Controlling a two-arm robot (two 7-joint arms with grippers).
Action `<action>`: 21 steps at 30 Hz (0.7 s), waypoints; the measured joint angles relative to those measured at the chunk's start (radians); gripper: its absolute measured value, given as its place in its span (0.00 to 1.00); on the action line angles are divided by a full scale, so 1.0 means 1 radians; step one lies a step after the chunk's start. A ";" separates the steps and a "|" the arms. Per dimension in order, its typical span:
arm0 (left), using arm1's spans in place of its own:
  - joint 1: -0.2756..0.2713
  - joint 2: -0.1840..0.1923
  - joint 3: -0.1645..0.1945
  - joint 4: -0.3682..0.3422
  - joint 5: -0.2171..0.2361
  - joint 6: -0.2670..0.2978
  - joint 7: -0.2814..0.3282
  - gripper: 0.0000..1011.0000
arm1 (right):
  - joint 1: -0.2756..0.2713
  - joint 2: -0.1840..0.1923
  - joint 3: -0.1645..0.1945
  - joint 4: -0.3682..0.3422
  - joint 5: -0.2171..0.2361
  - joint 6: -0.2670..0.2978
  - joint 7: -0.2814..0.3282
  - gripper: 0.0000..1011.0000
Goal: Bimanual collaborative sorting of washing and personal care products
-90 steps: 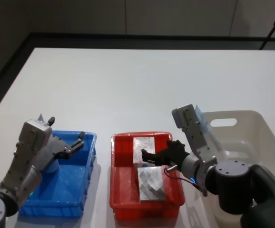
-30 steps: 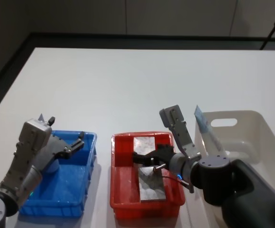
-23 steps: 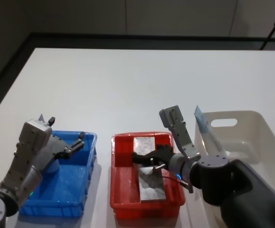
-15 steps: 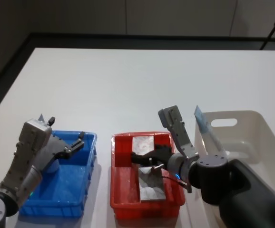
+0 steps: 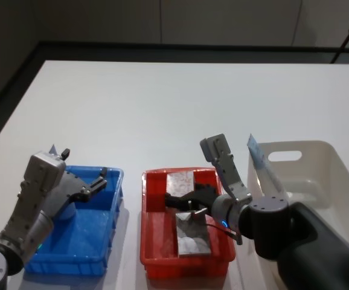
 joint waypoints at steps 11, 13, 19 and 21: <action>0.000 0.000 0.000 0.000 0.000 0.000 0.000 0.99 | -0.003 0.010 0.008 -0.011 0.010 0.000 0.003 0.99; 0.000 0.000 0.000 0.000 0.000 0.000 0.000 0.99 | -0.003 0.011 0.008 -0.011 0.011 -0.001 0.006 0.99; 0.000 0.000 0.000 0.000 0.000 0.000 0.000 0.99 | -0.003 0.013 0.006 -0.011 0.018 -0.004 0.017 0.99; 0.000 0.000 0.000 0.000 0.000 0.000 0.000 0.99 | -0.003 0.013 0.005 -0.011 0.019 -0.006 0.019 0.99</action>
